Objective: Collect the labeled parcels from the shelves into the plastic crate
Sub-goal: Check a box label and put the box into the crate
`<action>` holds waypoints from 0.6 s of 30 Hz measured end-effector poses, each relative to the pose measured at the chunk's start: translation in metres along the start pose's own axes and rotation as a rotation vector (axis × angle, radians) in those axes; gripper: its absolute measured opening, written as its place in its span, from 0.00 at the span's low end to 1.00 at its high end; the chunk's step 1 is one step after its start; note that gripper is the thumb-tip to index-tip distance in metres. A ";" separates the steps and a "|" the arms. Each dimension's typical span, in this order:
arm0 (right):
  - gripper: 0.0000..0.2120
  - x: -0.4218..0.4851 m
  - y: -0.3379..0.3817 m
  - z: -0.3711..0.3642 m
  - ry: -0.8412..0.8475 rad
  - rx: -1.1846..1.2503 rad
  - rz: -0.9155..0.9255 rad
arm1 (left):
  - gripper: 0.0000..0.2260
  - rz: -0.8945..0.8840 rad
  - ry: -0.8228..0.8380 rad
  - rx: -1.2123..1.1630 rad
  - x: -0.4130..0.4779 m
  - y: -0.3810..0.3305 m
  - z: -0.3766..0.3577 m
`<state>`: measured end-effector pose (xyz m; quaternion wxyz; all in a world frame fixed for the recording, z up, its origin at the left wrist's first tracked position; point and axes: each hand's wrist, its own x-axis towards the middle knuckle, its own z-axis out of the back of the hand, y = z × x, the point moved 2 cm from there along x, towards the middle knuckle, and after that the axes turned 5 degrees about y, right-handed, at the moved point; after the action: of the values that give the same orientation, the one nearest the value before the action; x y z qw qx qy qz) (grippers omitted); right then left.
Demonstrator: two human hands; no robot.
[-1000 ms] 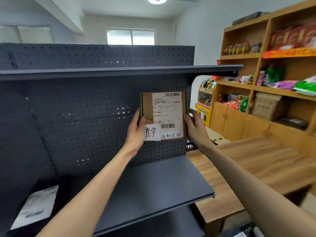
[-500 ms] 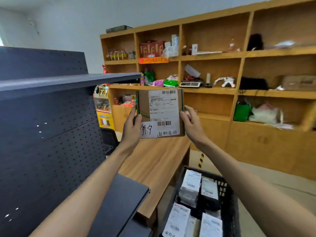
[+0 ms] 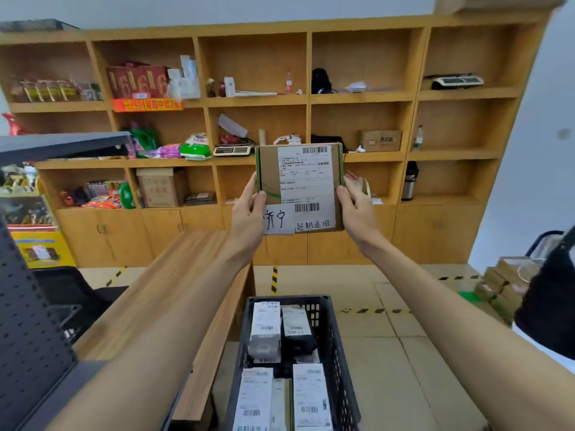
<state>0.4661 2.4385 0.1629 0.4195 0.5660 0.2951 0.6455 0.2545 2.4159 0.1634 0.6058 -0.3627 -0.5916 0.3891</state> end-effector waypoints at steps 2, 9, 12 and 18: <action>0.21 0.000 -0.003 0.004 -0.017 -0.013 -0.004 | 0.22 0.005 0.015 0.004 0.004 0.006 -0.005; 0.20 0.019 -0.041 0.005 -0.021 -0.034 -0.047 | 0.22 0.006 0.021 0.034 0.027 0.037 -0.014; 0.21 0.030 -0.060 0.009 -0.010 -0.053 -0.084 | 0.22 0.035 -0.001 0.059 0.039 0.055 -0.021; 0.21 0.037 -0.112 0.005 0.055 -0.025 -0.180 | 0.21 0.129 -0.046 0.100 0.045 0.107 -0.033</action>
<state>0.4943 2.5236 0.0858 0.4745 0.5138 0.3482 0.6242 0.2824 2.5035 0.0858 0.5833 -0.3603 -0.5605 0.4646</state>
